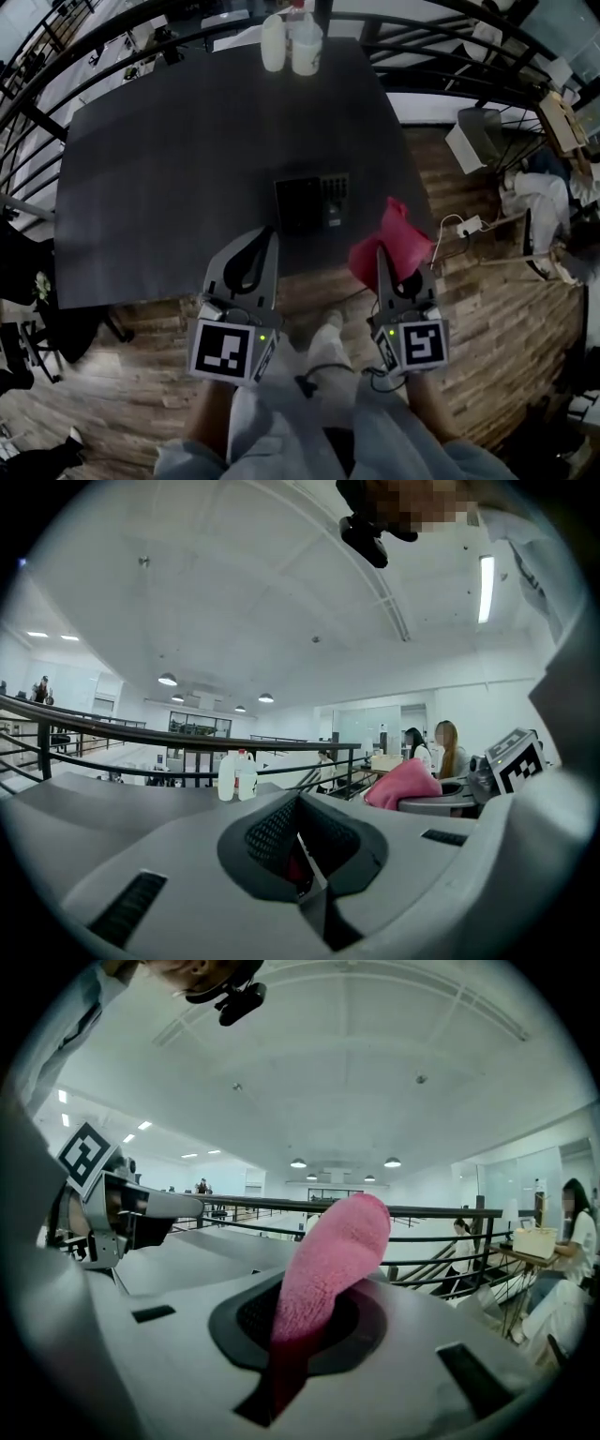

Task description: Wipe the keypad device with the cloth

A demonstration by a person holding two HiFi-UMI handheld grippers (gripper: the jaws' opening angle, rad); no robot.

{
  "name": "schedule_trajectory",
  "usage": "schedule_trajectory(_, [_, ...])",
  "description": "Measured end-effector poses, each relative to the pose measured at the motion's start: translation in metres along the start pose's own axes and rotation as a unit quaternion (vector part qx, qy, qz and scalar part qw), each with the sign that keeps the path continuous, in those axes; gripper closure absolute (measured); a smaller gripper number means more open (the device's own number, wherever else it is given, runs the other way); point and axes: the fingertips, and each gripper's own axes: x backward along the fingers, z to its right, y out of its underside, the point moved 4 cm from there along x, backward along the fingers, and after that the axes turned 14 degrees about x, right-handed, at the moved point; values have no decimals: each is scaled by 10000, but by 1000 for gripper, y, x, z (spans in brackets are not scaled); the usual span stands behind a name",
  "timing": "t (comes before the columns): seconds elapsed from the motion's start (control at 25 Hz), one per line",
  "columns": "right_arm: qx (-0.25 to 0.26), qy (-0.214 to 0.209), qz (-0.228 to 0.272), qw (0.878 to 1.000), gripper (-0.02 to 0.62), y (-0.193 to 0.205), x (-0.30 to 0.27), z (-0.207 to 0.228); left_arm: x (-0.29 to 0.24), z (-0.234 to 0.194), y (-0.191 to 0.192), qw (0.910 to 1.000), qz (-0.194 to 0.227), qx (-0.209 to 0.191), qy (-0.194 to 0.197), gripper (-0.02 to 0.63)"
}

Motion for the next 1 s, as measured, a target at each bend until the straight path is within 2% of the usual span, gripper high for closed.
schedule_trajectory(0.48, [459, -536, -143, 9974, 568, 16, -58, -11, -15, -17, 22, 9991, -74, 244, -330, 598])
schedule_trajectory(1.0, [627, -791, -572, 9932, 568, 36, -111, -35, -22, -37, 30, 9982, 281, 254, -462, 598])
